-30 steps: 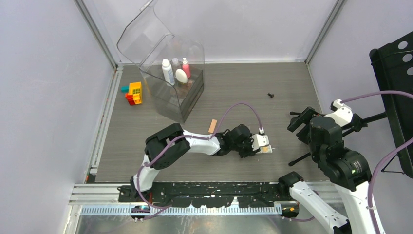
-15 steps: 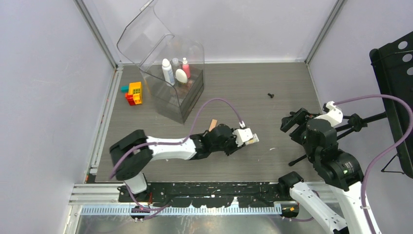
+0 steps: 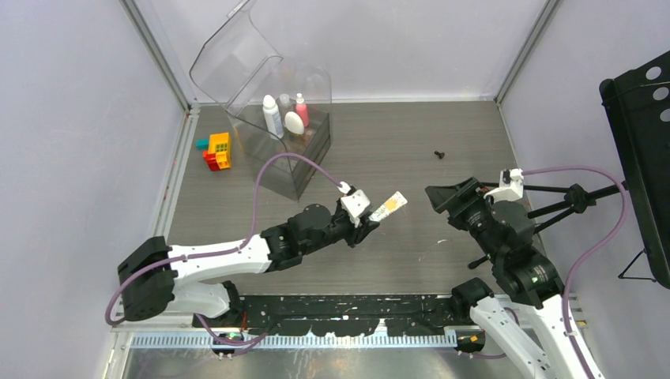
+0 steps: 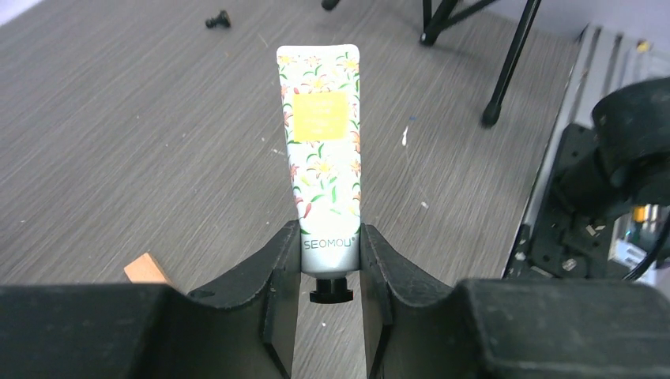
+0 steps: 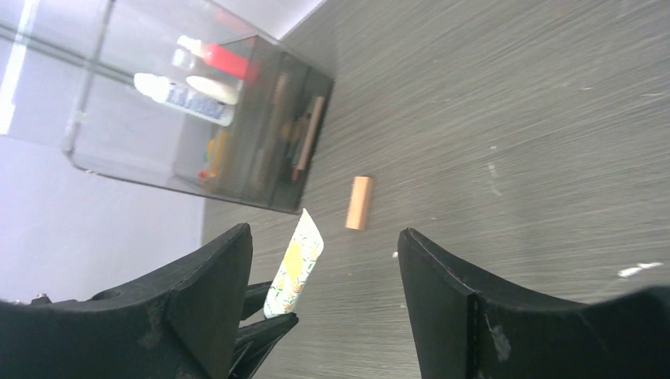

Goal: Organize the makeup
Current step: Pick up the makeup from the center of the board, then place the makeup in the storage box, then close the storage box at the center of the board.

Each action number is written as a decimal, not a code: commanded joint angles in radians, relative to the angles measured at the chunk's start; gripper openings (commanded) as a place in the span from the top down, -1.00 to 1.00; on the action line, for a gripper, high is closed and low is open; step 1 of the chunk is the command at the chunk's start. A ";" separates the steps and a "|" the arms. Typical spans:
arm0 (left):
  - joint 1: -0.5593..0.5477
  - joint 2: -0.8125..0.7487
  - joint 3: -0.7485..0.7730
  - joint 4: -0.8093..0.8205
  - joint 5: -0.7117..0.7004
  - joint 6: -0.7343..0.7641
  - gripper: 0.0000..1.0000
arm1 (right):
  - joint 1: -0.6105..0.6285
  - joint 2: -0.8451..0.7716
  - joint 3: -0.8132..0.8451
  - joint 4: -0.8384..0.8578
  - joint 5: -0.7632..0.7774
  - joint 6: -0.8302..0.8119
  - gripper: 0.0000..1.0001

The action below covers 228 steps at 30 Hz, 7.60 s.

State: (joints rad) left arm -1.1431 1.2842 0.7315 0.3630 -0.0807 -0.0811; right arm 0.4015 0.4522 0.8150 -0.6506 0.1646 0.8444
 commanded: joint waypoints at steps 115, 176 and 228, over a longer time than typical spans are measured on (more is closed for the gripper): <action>0.148 -0.744 0.157 -1.091 -0.725 -0.015 -0.99 | 0.175 1.725 1.122 0.920 -0.481 -1.105 0.88; 0.272 -0.691 0.216 -1.061 -0.482 -0.105 -0.99 | 0.217 0.899 0.310 0.849 0.085 -0.608 -0.08; 0.425 0.150 1.668 -0.944 -0.406 0.292 -0.99 | 0.247 1.296 0.848 0.816 -0.273 0.150 0.05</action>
State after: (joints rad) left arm -0.8101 1.4193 2.3692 -0.6422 -0.4671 0.1963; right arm 0.6407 1.7309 1.5940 0.1349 -0.0677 0.9440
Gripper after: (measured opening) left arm 0.996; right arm 0.479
